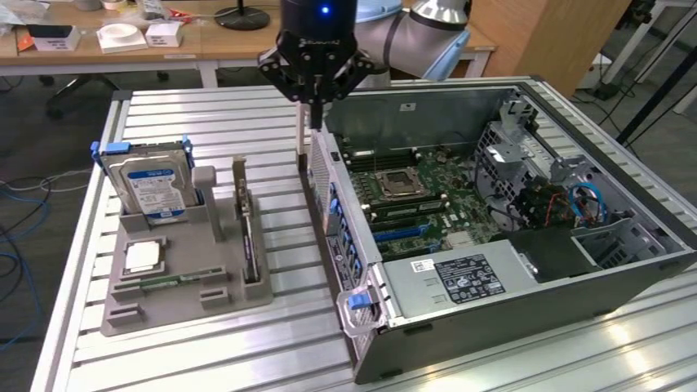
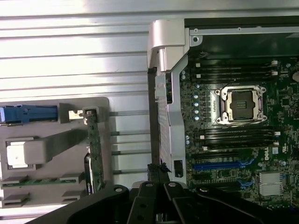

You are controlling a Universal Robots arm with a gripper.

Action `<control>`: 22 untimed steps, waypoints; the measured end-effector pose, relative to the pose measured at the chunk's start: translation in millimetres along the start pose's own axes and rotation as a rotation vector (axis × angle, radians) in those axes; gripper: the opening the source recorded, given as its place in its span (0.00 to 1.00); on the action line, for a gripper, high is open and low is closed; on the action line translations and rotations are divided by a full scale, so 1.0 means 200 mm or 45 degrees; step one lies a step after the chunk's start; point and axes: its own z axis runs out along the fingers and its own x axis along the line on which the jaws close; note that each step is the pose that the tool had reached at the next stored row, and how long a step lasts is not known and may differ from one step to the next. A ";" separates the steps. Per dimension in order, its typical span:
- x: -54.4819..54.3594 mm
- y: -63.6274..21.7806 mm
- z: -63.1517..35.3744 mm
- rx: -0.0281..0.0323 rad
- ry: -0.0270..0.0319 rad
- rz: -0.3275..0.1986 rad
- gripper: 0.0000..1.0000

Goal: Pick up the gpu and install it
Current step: 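Reach for the gpu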

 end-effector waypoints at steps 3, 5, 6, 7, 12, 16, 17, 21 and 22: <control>0.01 -0.001 0.000 0.0000 0.0000 0.000 0.11; 0.02 -0.001 0.000 0.0000 0.0000 0.000 0.11; 0.02 -0.002 0.000 0.0000 0.0000 0.000 0.11; 0.02 -0.002 0.000 0.0000 0.0000 0.000 0.11; 0.04 -0.003 0.001 0.0000 0.0000 0.000 0.11; 0.05 -0.004 0.001 -0.0001 0.0000 0.000 0.11; 0.06 -0.004 0.001 -0.0001 -0.0001 0.000 0.11; 0.07 -0.005 0.001 0.0000 0.0000 0.000 0.11; 0.07 -0.006 0.002 0.0000 0.0000 0.000 0.11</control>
